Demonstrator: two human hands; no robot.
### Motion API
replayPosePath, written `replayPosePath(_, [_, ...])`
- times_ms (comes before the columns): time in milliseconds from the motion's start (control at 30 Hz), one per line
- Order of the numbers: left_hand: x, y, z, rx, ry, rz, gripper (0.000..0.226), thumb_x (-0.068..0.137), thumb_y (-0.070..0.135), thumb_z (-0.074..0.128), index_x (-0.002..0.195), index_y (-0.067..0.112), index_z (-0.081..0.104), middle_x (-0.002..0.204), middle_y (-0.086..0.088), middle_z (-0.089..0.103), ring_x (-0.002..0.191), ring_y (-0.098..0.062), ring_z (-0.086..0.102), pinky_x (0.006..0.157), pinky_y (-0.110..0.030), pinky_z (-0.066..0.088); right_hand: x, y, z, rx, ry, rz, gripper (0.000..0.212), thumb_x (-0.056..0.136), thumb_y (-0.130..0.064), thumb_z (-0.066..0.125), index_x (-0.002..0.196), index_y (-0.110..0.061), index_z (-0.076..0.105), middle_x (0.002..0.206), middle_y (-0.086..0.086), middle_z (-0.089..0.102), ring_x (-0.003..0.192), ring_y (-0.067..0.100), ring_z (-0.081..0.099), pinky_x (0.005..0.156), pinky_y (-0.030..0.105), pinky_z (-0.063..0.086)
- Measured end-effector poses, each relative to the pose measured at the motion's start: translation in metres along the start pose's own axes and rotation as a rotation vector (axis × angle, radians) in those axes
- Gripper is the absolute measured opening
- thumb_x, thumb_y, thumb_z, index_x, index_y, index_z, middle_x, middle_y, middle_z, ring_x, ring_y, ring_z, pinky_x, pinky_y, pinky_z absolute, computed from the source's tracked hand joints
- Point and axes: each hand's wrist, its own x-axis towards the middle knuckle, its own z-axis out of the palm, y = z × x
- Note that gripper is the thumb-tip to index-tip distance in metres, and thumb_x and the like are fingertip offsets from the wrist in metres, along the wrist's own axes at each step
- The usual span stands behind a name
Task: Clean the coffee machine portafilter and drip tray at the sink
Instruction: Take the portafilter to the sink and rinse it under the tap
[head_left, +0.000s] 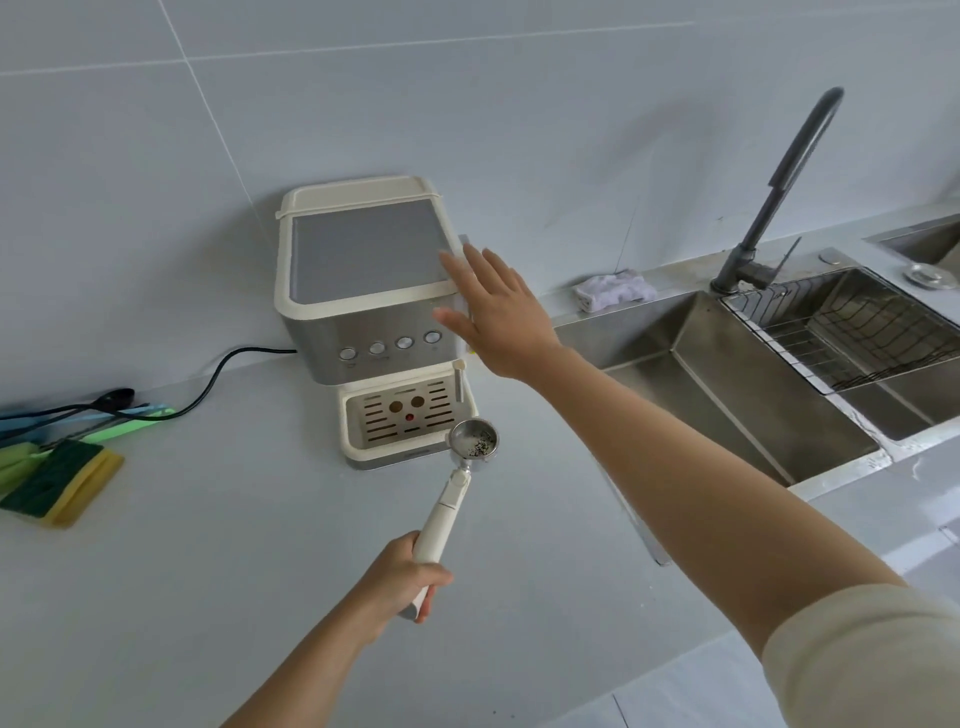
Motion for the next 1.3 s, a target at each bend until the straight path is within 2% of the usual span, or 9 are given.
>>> replayPosePath(167, [0.011, 0.032, 0.062, 0.006, 0.029, 0.038, 0.022, 0.067, 0.014, 0.063, 0.082, 0.011, 0.047, 0.052, -0.002, 0.045, 0.039, -0.015, 0.043, 0.044, -0.022, 0.039, -0.069, 0.063, -0.021, 0.062, -0.012, 0.067, 0.064, 0.096, -0.047, 0.029, 0.147, -0.024, -0.001, 0.157, 0.003, -0.002, 0.145, 0.02, -0.004, 0.116, 0.035, 0.002])
replayPosePath(400, [0.03, 0.096, 0.17, -0.02, 0.046, 0.096, 0.019, 0.07, 0.012, 0.064, 0.08, 0.01, 0.048, 0.052, -0.003, 0.045, 0.036, -0.012, 0.043, 0.041, -0.02, 0.038, -0.164, 0.173, -0.048, -0.004, -0.118, 0.182, 0.07, 0.095, -0.05, 0.026, 0.146, -0.021, -0.012, 0.156, -0.001, -0.014, 0.144, 0.017, -0.012, 0.116, 0.033, -0.003])
replayPosePath(567, [0.048, 0.134, 0.225, -0.001, 0.032, 0.141, 0.016, 0.078, 0.002, 0.061, 0.076, 0.007, 0.047, 0.045, -0.001, 0.046, 0.033, -0.014, 0.041, 0.04, -0.019, 0.038, -0.206, 0.241, -0.066, -0.039, -0.18, 0.259, 0.071, 0.095, -0.05, 0.022, 0.145, -0.019, -0.017, 0.155, 0.001, -0.018, 0.143, 0.017, -0.015, 0.116, 0.034, -0.005])
replayPosePath(667, [0.063, 0.156, 0.247, -0.006, 0.029, 0.144, 0.017, 0.079, 0.001, 0.061, 0.076, 0.007, 0.046, 0.048, -0.002, 0.046, 0.032, -0.013, 0.042, 0.041, -0.021, 0.039, -0.217, 0.283, -0.072, 0.0, -0.178, 0.312, 0.071, 0.095, -0.051, 0.022, 0.144, -0.018, -0.018, 0.155, 0.002, -0.018, 0.143, 0.017, -0.015, 0.118, 0.035, -0.004])
replayPosePath(833, [0.1, 0.188, 0.267, -0.014, 0.035, 0.134, 0.017, 0.081, 0.001, 0.062, 0.078, 0.006, 0.046, 0.054, -0.006, 0.046, 0.031, -0.013, 0.042, 0.042, -0.022, 0.039, -0.213, 0.348, -0.068, 0.11, -0.171, 0.41, 0.073, 0.095, -0.049, 0.024, 0.145, -0.013, -0.015, 0.156, 0.005, -0.014, 0.143, 0.018, -0.014, 0.118, 0.034, -0.003])
replayPosePath(1100, [0.178, 0.244, 0.28, -0.026, 0.056, 0.146, 0.018, 0.079, 0.001, 0.062, 0.078, 0.007, 0.046, 0.045, -0.001, 0.047, 0.03, -0.013, 0.041, 0.05, -0.026, 0.039, -0.142, 0.439, -0.075, 0.411, -0.18, 0.551, 0.072, 0.098, -0.039, 0.029, 0.144, -0.006, -0.016, 0.155, 0.007, -0.015, 0.143, 0.018, -0.013, 0.116, 0.031, -0.005])
replayPosePath(1233, [0.205, 0.271, 0.282, -0.041, 0.071, 0.143, 0.019, 0.078, -0.001, 0.062, 0.082, 0.006, 0.045, 0.049, -0.005, 0.047, 0.028, -0.012, 0.039, 0.037, -0.019, 0.036, -0.103, 0.473, -0.072, 0.651, -0.133, 0.663, 0.077, 0.097, -0.041, 0.034, 0.144, -0.009, -0.019, 0.156, 0.006, -0.013, 0.144, 0.022, -0.005, 0.119, 0.039, 0.006])
replayPosePath(1300, [0.216, 0.28, 0.284, -0.047, 0.076, 0.138, 0.019, 0.078, -0.001, 0.063, 0.082, 0.006, 0.045, 0.053, -0.007, 0.047, 0.028, -0.012, 0.04, 0.036, -0.018, 0.035, -0.089, 0.486, -0.073, 0.73, -0.11, 0.73, 0.078, 0.096, -0.042, 0.034, 0.144, -0.011, -0.019, 0.156, 0.005, -0.011, 0.144, 0.023, -0.001, 0.118, 0.038, 0.008])
